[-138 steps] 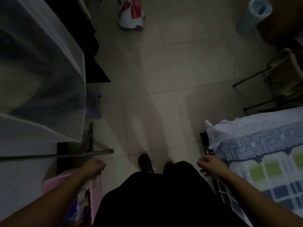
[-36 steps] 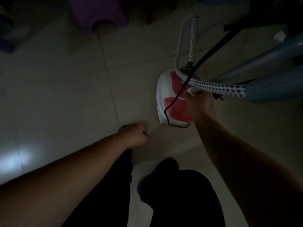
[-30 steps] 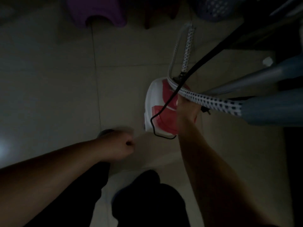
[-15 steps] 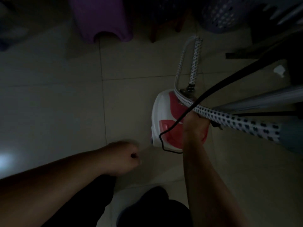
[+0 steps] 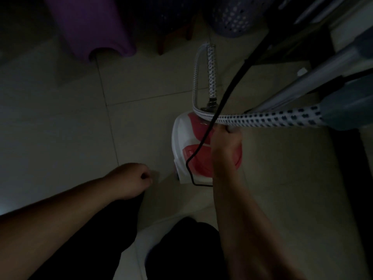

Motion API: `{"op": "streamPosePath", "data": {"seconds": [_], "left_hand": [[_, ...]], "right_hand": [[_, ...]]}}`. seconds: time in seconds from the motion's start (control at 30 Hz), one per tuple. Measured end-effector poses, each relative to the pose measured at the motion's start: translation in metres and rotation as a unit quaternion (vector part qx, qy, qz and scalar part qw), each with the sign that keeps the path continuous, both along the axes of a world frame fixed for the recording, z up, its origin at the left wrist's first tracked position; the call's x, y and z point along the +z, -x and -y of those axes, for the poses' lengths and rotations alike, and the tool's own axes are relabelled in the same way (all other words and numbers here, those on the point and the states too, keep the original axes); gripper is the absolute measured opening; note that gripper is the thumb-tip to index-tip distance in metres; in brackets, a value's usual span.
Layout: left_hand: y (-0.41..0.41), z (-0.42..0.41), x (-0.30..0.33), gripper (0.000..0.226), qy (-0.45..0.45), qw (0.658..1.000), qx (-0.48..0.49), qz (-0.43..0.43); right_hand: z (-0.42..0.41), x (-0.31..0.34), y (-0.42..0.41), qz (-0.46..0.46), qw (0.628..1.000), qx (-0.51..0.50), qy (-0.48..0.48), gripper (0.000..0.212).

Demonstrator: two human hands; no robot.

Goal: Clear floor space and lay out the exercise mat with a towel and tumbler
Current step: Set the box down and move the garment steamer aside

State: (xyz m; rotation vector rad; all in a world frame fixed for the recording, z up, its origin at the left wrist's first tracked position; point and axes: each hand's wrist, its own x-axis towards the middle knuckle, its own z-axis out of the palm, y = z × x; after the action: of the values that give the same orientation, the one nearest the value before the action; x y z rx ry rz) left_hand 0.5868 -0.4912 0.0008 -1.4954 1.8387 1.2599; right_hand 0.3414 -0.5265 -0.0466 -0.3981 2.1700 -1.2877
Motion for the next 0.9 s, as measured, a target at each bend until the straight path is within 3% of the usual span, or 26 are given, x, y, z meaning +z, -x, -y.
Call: {"op": "streamPosePath", "data": {"seconds": [0.2, 0.43, 0.6, 0.77, 0.9], "left_hand": [[0.0, -0.004, 0.081, 0.02, -0.001, 1.0, -0.031, 0.0], [-0.017, -0.02, 0.224, 0.023, -0.046, 0.997, -0.049, 0.033], [-0.024, -0.032, 0.321, 0.022, -0.099, 0.979, -0.169, 0.053], [-0.003, -0.016, 0.383, 0.018, -0.091, 0.957, -0.263, 0.076], [0.044, -0.012, 0.407, 0.021, -0.055, 0.909, -0.394, 0.127]], "right_hand": [[-0.013, 0.086, 0.025, -0.009, 1.0, -0.014, -0.011, 0.032], [-0.072, 0.232, 0.049, -0.002, 0.993, -0.1, -0.067, 0.025], [-0.142, 0.342, 0.063, -0.022, 0.976, -0.165, -0.139, 0.028], [-0.228, 0.412, 0.073, -0.02, 0.953, -0.221, -0.204, 0.031], [-0.313, 0.448, 0.085, 0.008, 0.93, -0.278, -0.241, 0.033]]}}
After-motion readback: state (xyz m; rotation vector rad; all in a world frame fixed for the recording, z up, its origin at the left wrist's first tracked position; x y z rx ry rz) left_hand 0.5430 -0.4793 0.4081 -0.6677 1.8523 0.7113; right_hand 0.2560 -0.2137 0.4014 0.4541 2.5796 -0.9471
